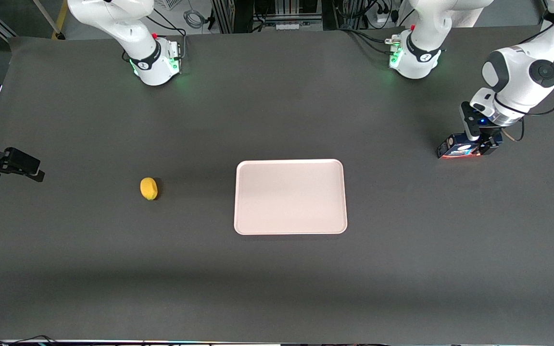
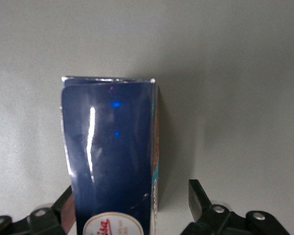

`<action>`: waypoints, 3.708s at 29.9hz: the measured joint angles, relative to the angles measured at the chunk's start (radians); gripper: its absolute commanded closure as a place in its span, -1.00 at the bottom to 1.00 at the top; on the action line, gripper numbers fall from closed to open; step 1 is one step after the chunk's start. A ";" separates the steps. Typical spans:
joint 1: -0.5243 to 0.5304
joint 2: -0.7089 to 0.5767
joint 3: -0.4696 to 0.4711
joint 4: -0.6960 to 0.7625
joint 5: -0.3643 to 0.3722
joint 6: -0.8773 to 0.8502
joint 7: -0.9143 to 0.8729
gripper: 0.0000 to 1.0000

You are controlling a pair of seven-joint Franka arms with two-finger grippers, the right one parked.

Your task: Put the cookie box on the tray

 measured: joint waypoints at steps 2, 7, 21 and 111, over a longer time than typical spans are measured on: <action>0.000 0.000 0.000 0.000 0.000 0.000 0.000 0.02; 0.000 0.000 0.000 0.000 0.000 0.002 0.000 0.27; -0.001 -0.003 -0.003 0.008 -0.008 0.003 0.000 0.81; -0.065 0.407 -0.946 0.780 0.155 -0.502 -2.698 0.90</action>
